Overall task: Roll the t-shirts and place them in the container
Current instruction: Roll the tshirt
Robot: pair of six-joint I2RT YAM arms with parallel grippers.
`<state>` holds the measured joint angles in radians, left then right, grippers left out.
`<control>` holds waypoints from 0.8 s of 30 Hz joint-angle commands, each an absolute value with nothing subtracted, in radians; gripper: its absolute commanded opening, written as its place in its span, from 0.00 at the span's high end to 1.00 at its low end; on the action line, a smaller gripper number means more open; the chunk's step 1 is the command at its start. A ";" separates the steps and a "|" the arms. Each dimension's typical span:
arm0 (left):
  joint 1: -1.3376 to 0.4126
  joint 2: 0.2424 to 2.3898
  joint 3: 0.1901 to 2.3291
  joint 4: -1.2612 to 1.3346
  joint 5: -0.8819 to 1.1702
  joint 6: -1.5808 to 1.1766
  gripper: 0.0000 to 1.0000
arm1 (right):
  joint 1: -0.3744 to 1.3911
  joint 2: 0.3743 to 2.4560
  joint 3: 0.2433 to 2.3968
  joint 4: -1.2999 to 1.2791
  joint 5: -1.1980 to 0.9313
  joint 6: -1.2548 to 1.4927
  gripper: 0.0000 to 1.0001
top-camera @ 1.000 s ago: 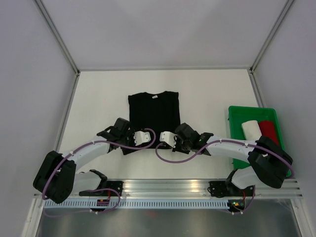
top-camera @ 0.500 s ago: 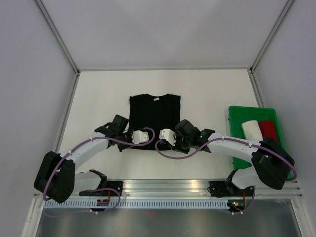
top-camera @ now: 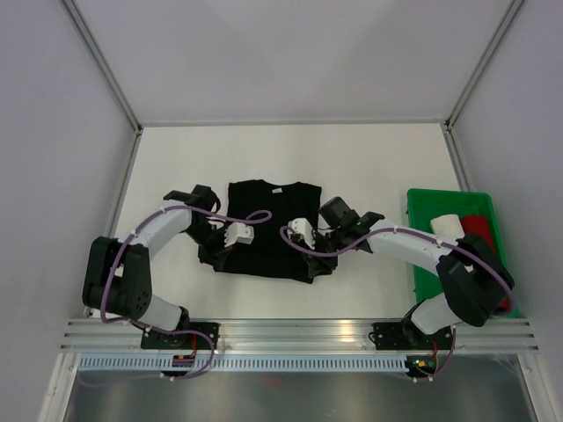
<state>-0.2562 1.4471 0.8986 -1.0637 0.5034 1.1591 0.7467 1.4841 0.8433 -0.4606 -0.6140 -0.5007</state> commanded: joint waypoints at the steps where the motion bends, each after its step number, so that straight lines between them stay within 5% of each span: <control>1: -0.235 1.509 0.975 -1.163 0.587 1.250 0.98 | 0.672 1.491 0.879 -0.384 -0.715 -0.439 0.58; 11: -0.221 1.540 1.020 -1.190 0.607 1.243 0.98 | 0.724 1.082 0.560 -0.019 -0.502 -0.183 0.37; 24: -0.203 1.545 1.012 -1.186 0.609 1.229 0.98 | 0.884 1.249 0.621 -0.037 -0.270 -0.011 0.27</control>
